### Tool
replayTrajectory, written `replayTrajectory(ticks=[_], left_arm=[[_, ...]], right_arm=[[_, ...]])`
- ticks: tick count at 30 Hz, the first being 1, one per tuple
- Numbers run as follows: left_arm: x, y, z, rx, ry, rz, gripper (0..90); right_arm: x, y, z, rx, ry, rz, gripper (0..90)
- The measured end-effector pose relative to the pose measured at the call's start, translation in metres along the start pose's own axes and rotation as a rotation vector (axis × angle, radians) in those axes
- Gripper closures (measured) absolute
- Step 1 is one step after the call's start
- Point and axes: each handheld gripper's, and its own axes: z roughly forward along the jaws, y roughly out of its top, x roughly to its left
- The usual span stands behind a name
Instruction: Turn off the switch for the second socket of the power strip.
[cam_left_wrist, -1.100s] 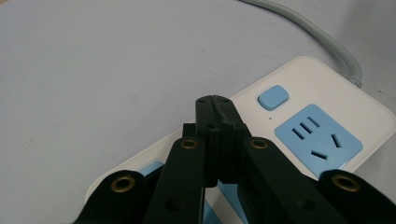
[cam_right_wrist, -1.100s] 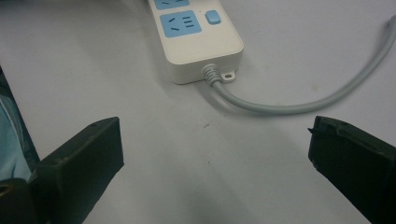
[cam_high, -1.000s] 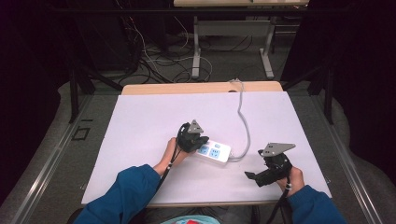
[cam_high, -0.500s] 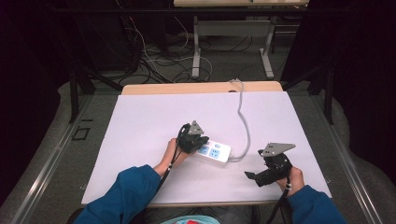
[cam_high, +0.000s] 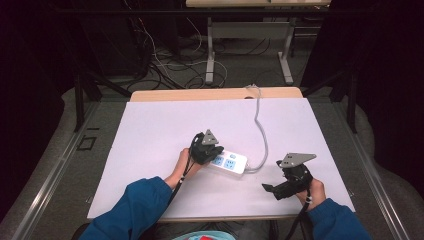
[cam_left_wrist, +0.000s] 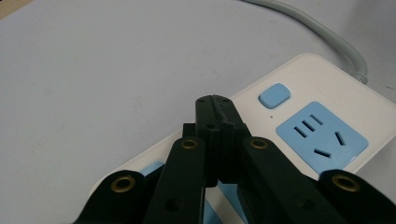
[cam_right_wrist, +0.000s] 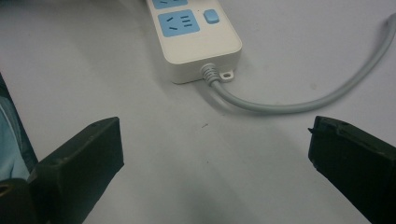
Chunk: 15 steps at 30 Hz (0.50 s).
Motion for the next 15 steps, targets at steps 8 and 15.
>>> replayTrajectory(ticks=[8,15], left_arm=[[0.0002,0.0003,-0.0003,0.006,-0.002,0.008,90.0],[-0.0004,0.0004,-0.0001,0.005,-0.001,0.015,90.0]], right_arm=[[0.0001,0.0000,0.0002,0.001,-0.003,0.002,2.6],[0.0000,0.0000,0.0001,0.002,0.000,0.001,2.6]])
